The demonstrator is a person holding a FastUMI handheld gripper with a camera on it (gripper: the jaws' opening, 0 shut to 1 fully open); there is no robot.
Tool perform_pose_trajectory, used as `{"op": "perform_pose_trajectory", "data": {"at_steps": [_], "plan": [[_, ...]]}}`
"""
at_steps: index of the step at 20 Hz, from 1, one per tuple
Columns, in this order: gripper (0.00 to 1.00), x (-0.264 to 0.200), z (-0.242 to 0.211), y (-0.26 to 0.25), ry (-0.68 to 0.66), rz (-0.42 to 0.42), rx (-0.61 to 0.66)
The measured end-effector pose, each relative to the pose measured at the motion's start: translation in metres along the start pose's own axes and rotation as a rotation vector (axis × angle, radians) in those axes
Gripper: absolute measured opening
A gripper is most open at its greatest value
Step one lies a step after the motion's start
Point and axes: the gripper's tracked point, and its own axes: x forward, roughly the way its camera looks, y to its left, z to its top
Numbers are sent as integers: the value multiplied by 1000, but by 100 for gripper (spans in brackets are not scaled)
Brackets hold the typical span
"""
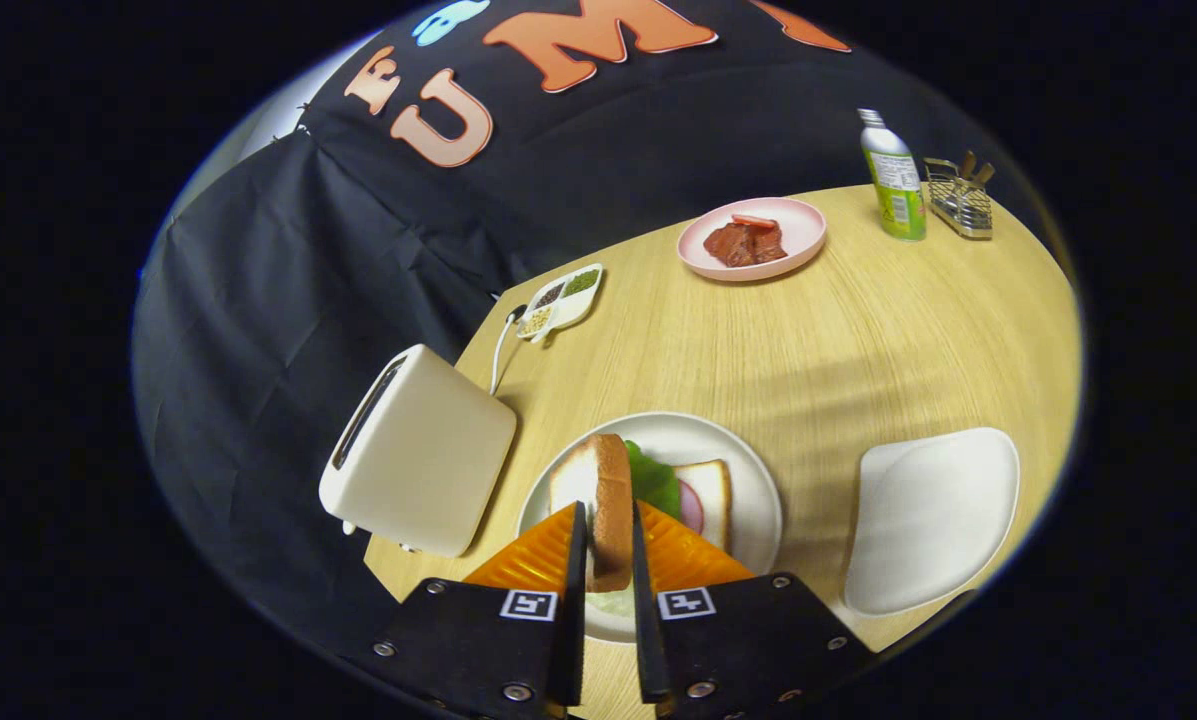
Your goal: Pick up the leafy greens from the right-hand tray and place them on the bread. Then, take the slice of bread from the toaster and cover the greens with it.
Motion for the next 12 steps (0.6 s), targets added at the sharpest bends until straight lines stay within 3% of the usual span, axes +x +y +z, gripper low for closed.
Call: {"op": "perform_pose_trajectory", "data": {"at_steps": [4, 7, 12], "plan": [[36, -4, 8, -21, -54, -72, -66], [41, -17, 22, -19, -123, -62, -81], [59, -62, 69, -20, -344, -106, -170]]}}
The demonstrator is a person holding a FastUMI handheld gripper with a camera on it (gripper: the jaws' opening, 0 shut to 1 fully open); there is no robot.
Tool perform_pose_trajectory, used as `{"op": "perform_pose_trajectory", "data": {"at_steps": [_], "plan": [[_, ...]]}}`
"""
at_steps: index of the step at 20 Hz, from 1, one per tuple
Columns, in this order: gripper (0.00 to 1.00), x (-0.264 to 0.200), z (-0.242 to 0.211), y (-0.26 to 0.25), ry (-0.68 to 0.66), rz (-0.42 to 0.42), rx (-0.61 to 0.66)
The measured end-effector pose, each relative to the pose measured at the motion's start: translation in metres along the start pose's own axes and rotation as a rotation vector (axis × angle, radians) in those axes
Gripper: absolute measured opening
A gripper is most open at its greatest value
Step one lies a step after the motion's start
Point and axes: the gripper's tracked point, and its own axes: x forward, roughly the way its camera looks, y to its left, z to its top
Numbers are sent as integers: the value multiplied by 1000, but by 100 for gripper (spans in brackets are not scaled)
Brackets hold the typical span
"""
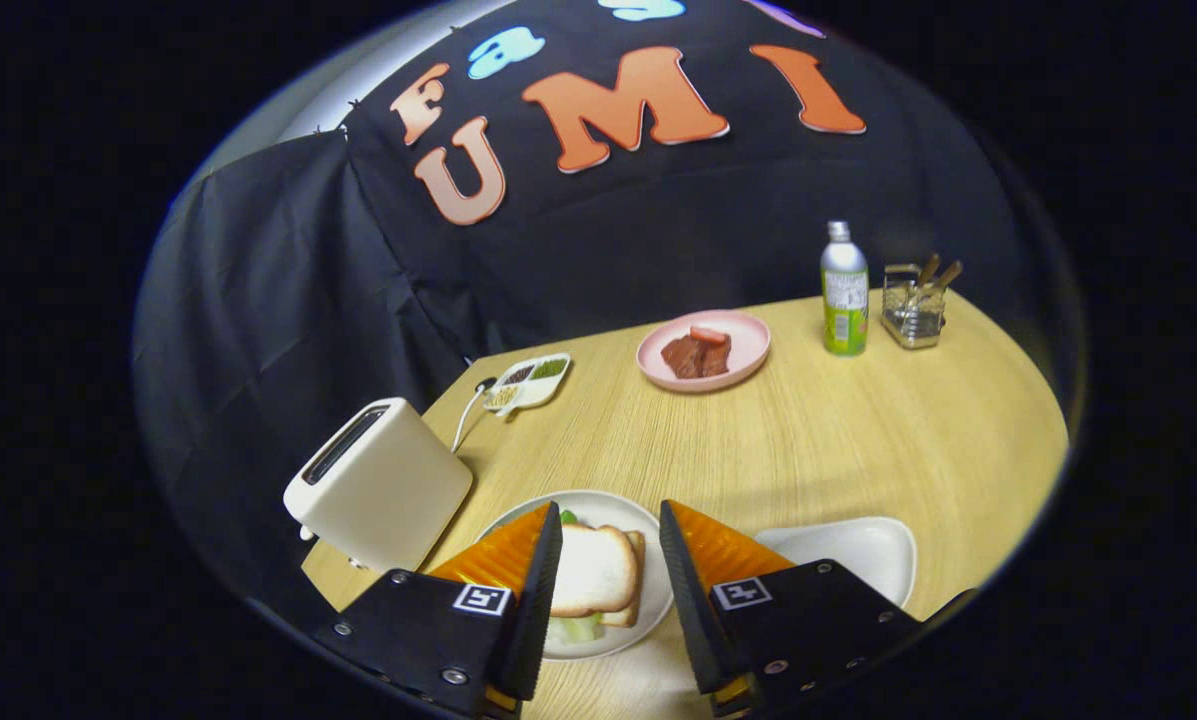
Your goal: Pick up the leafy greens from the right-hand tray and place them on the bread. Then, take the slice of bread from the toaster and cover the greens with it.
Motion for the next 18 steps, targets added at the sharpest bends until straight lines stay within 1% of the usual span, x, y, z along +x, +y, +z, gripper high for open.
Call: {"op": "perform_pose_trajectory", "data": {"at_steps": [2, 4, 8, 9, 13, 15, 18], "plan": [[64, -15, 24, -4, -97, -26, -55], [69, -33, 51, -8, -205, -70, -120], [75, -75, 99, -13, -415, -158, -192], [76, -83, 105, -11, -451, -169, -205], [86, -117, 127, 2, -589, -167, -272], [89, -133, 137, 3, -658, -190, -305], [95, -151, 142, 5, -726, -211, -334]]}}
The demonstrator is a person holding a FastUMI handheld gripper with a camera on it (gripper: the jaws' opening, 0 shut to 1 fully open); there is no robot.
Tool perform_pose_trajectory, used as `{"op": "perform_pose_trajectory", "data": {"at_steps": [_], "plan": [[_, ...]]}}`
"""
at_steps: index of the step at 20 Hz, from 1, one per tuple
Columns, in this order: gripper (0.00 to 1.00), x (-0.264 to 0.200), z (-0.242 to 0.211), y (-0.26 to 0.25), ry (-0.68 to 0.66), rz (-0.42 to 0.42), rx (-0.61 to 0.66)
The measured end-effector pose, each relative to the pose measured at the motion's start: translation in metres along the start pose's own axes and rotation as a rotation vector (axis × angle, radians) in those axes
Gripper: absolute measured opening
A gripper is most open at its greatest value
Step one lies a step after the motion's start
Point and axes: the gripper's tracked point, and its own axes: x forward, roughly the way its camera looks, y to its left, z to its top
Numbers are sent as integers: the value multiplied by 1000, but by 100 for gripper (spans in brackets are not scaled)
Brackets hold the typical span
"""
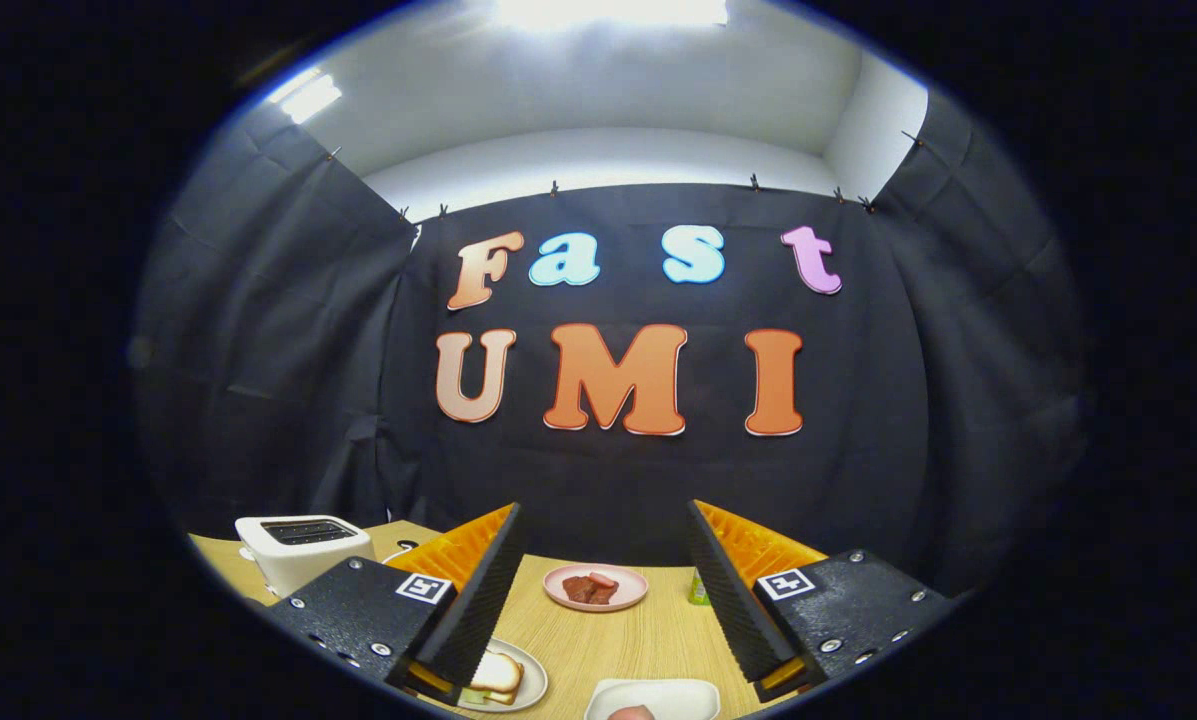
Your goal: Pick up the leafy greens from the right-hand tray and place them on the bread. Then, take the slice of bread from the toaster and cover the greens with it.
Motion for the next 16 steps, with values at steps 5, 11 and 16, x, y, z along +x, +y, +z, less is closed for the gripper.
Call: {"op": "perform_pose_trajectory", "data": {"at_steps": [5, 11, 16], "plan": [[97, -7, 3, -5, -24, -24, 1], [97, -7, -2, -13, -23, -38, 18], [97, -9, 1, -11, -33, -46, 6]]}}
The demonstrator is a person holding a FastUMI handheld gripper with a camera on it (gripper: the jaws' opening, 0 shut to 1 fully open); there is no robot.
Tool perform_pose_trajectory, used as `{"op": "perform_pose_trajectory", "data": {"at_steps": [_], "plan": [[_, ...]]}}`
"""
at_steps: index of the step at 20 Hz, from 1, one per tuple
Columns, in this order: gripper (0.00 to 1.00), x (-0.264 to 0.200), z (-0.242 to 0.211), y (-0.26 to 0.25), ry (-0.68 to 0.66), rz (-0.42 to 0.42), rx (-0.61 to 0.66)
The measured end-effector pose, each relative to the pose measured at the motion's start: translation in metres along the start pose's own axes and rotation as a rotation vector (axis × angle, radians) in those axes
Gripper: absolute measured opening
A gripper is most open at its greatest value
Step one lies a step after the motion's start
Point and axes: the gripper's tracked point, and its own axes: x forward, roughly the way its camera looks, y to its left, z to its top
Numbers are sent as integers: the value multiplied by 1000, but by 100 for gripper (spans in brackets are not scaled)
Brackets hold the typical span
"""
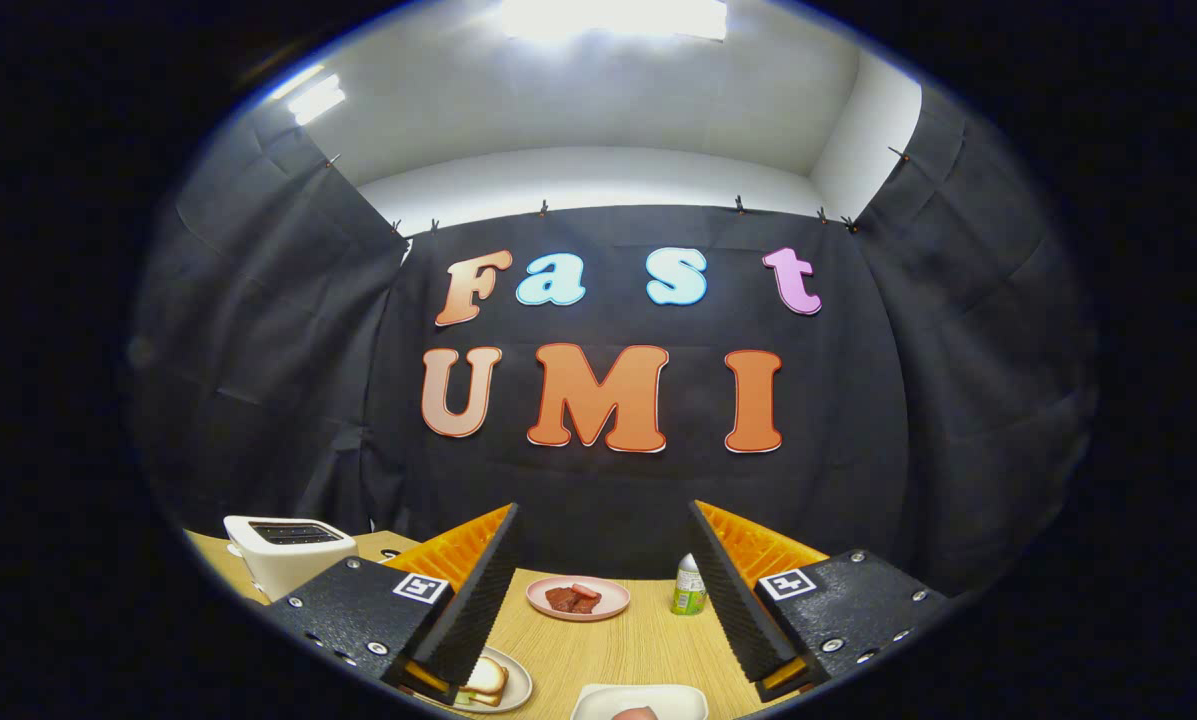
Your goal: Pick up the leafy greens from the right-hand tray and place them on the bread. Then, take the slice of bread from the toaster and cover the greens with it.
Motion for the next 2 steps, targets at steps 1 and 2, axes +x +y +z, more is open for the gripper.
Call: {"op": "perform_pose_trajectory", "data": {"at_steps": [1, 2], "plan": [[97, 1, -2, 2, 4, 3, 2], [97, 1, -4, 5, 6, 6, 5]]}}
